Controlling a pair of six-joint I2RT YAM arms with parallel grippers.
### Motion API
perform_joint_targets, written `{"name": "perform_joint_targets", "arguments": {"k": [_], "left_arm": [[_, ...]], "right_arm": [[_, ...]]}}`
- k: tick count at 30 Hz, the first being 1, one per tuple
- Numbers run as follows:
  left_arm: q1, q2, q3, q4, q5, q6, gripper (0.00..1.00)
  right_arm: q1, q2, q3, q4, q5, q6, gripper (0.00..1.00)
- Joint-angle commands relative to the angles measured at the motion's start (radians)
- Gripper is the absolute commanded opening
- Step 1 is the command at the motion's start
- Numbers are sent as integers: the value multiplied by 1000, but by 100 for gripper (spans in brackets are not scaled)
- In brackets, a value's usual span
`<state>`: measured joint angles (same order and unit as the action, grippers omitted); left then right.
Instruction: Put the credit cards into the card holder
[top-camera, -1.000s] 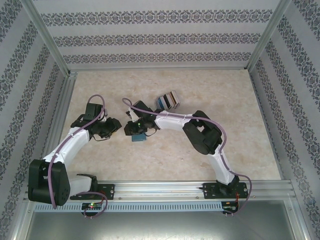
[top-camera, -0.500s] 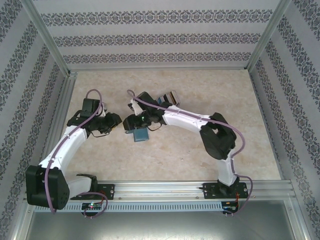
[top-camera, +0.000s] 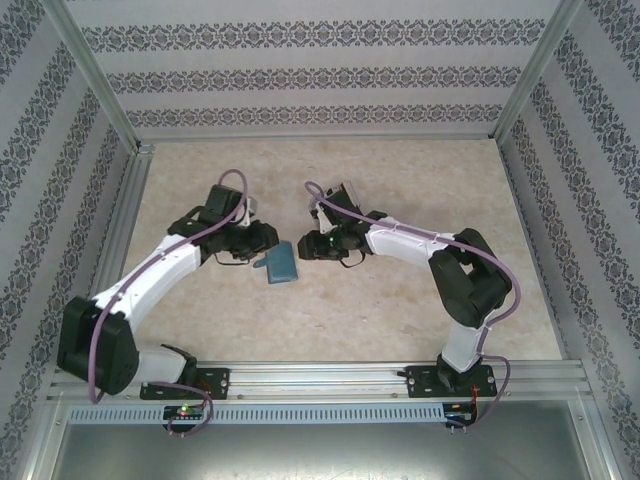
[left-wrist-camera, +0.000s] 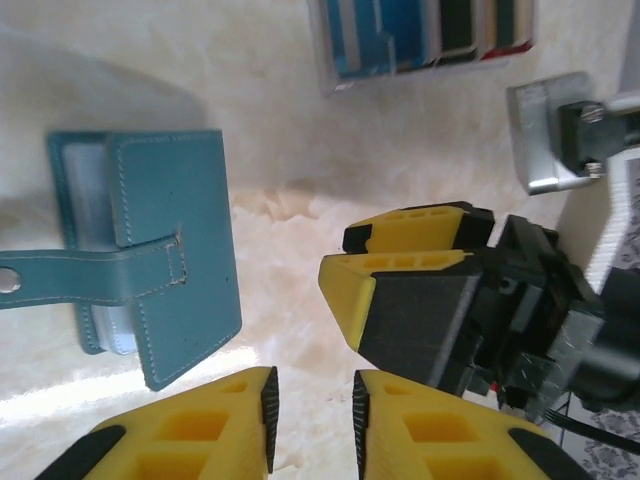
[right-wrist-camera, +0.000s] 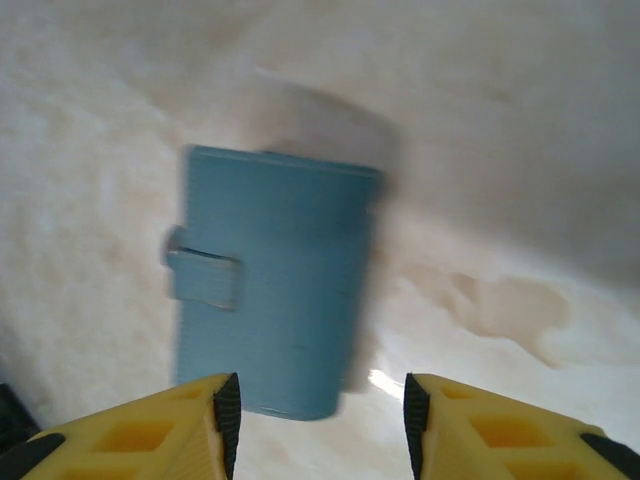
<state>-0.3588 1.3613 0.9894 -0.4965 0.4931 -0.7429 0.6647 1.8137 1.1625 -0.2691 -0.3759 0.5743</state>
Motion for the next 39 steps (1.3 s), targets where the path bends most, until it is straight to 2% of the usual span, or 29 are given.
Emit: {"name": "perform_joint_targets", "arguments": {"k": [1,9,13,20,28,30,32,33,35,37,39], "left_arm": [[-20,74,6,49,-19,-20,28],[-15,210,8,38,-118,48,25],[10,277,-32,64,-156,59,20],[50,287,-132,92,-201,74,9],[70,287,-229,173,-182,56,6],[70,296,-235,185,-171,53,6],[70,299,-235,187,-164,52,6],[70,295,-235,187,-164,51,6],[70,277,-233,180,-162,53,8],[72,252,-221,157,-163,56,17],[74,216,-207,128,-172,59,23]], "right_arm": [[1,18,-24,68,10,26,50],[12,69,-16,104,-26,36,50],[23,99,-6,138,-63,56,51],[54,168,24,221,-134,116,52],[98,256,102,274,-174,167,52],[99,278,103,329,-204,202,49],[98,295,90,404,-227,247,42],[97,299,88,418,-228,255,37],[94,295,83,421,-213,253,22],[86,264,67,388,-176,226,15],[77,210,54,304,-124,167,14]]}}
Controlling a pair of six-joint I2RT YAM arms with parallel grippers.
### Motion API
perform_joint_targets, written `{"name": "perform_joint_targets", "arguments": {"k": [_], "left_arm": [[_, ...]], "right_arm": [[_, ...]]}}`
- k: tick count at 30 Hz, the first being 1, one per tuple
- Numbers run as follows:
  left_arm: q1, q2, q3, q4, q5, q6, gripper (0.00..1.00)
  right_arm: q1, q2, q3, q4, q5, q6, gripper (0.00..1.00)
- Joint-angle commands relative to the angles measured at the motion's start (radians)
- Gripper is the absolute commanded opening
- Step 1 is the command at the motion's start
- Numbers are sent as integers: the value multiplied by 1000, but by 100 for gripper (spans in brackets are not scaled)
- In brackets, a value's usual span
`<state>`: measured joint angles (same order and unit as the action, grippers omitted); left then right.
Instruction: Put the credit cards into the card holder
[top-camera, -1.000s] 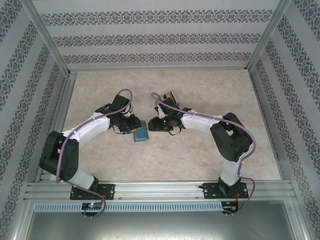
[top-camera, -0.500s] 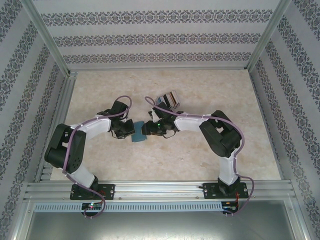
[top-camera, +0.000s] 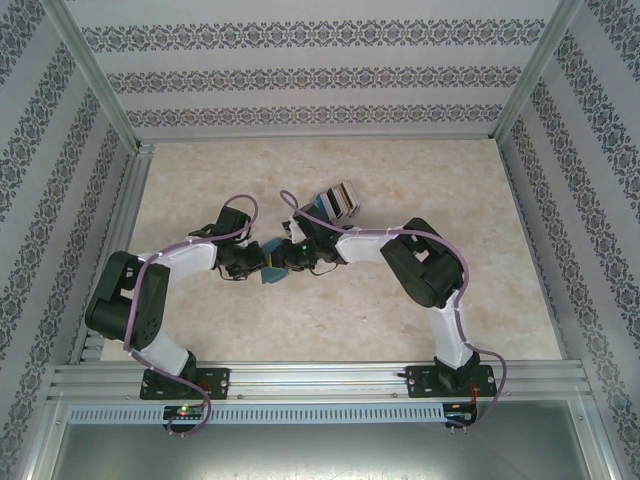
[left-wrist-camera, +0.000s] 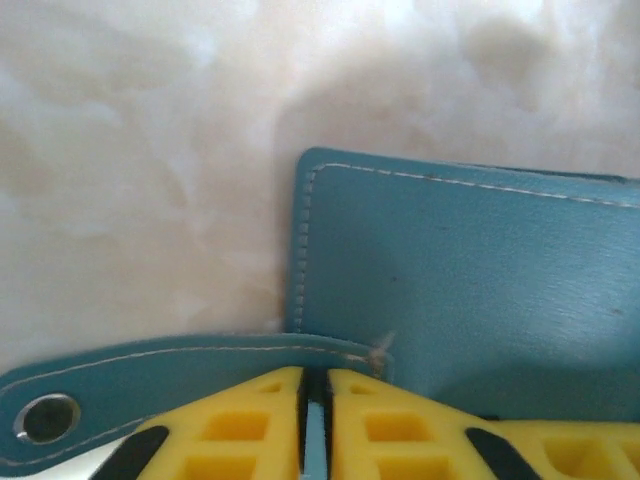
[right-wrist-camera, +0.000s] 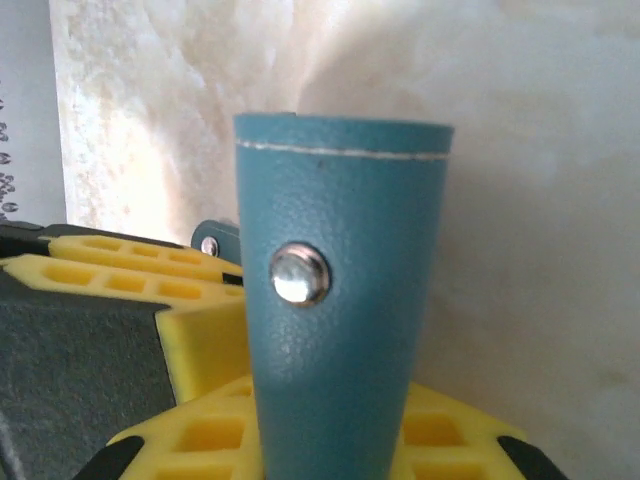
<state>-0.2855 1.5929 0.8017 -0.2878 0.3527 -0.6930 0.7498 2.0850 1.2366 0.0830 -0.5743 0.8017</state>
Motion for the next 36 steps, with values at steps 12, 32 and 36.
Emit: {"name": "perform_joint_targets", "arguments": {"k": [12,32,36], "left_arm": [[15,-113,25,-126,-42,18,28],[48,-171,-33,-119,0,43,27],[61,-198,-41,-134,-2,48,27]], "right_arm": [[-36,-455,32,-973,843,-453,17],[189,85,404,-1163,1084,-385,38],[213,77,407,-1133,1045,-371,51]]}}
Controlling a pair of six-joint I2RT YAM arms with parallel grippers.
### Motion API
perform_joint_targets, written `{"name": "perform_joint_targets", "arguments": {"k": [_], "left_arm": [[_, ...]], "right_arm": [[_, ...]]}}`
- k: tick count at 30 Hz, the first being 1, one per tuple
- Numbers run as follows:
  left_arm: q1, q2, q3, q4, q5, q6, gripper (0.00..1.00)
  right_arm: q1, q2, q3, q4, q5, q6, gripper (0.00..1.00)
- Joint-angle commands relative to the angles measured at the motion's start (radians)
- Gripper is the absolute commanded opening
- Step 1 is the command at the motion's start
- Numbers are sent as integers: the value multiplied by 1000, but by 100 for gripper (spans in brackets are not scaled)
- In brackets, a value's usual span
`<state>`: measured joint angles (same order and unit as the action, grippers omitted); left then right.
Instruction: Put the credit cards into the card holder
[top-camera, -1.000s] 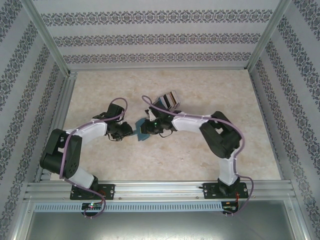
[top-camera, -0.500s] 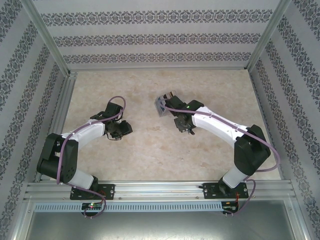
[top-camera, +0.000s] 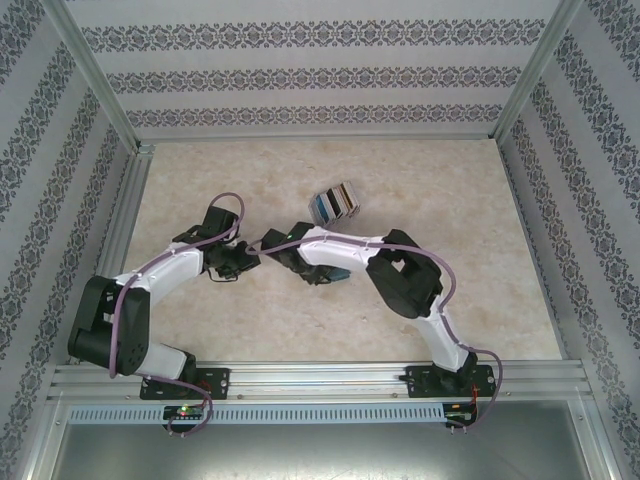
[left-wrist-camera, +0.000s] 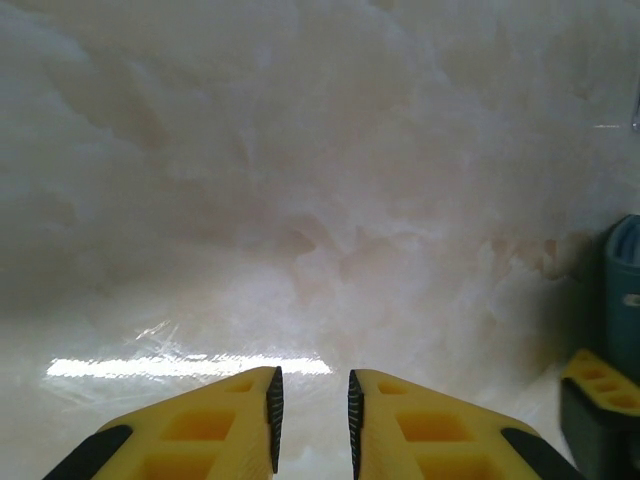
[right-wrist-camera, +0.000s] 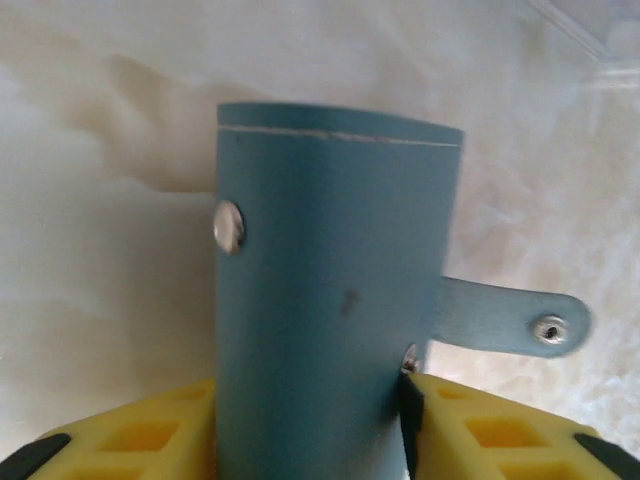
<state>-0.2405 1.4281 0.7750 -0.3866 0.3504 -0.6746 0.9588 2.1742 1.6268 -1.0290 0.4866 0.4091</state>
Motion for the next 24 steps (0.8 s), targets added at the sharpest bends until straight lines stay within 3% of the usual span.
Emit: {"name": "perform_joint_targets", "arguments": {"k": [1,8,15,21,24], "left_arm": [[18,-38,-14,-37,1,29,27],[20,-42,-18,-20,21,10,27],[19,-37,11,-16,51,-3,27],[17,-42,8,-2,65,-25,27],[-7,-53,-3,40,89,-61,27]], "right_arm": [[5,-40,0,-1,-32,23,53],[7,-268,-111,104,-142,-2,67],[-76,-445,-225,215,-373,-18,78],[-148,-478,-294,261,-432,-26,73],[-249,-509,-366,308,-491,-16,61]]}}
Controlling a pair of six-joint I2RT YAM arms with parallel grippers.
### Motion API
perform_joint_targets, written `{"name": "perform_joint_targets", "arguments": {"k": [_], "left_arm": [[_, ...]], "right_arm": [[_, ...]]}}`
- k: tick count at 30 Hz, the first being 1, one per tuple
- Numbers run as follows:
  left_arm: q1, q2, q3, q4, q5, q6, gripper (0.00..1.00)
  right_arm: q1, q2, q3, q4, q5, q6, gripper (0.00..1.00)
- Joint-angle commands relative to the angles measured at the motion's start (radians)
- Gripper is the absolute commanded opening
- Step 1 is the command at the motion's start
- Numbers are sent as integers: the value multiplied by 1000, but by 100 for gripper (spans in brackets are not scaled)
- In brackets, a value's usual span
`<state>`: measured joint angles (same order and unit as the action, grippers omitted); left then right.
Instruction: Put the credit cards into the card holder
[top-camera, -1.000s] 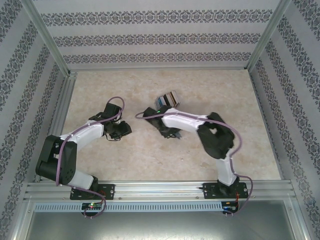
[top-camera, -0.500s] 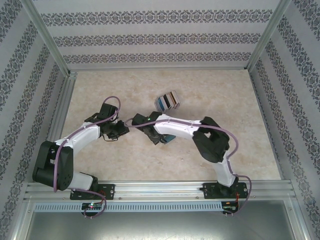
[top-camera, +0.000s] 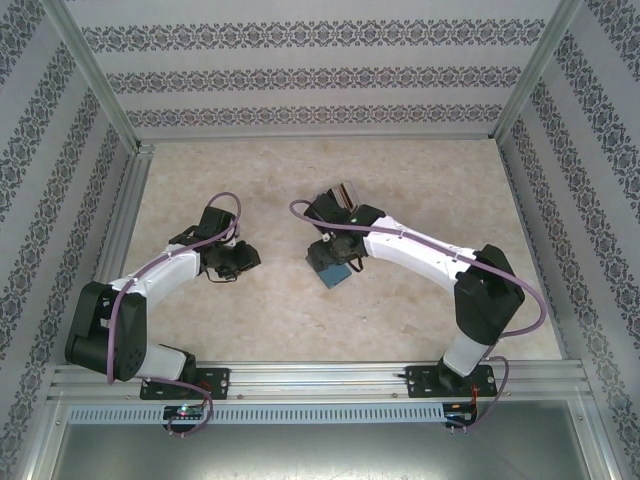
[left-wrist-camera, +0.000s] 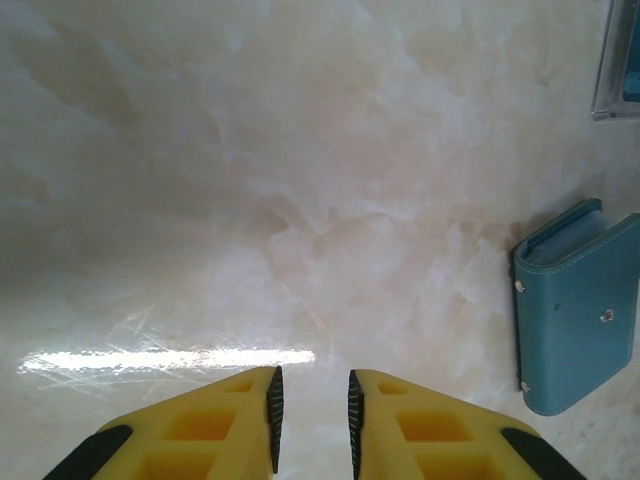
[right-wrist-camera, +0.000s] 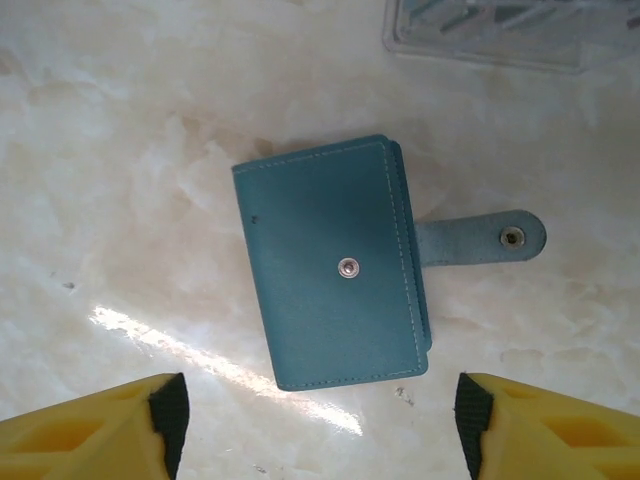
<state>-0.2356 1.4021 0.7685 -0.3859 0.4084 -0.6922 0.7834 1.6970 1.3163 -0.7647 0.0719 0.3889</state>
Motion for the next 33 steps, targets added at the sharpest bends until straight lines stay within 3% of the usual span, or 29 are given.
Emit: {"name": "perform_joint_targets", "arguments": {"k": [1,6,11,15,22,29,33], "left_arm": [[-29,-27,4,48,32,-55,27],[-124,31,56,89,22,-96,26],[-200,152,152,101,22,-105,26],[-247,252,236,105,31,-110,26],[-293,370,365,45,52,-79,27],[-310,412,388,42,57,-78,27],[-311,425,390,47,58,-80,27]], "right_arm": [[-114,-47,-90,82,-113,3,58],[-294,-43,-198,238,-369,-56,43],[-383,-2,-193,267,-441,-101,41],[-430,52,-163,287,-554,-110,33],[-432,135,-107,266,-600,-139,31],[-449,146,-92,242,-504,-153,30],[-459,149,-93,247,-523,-157,30]]}}
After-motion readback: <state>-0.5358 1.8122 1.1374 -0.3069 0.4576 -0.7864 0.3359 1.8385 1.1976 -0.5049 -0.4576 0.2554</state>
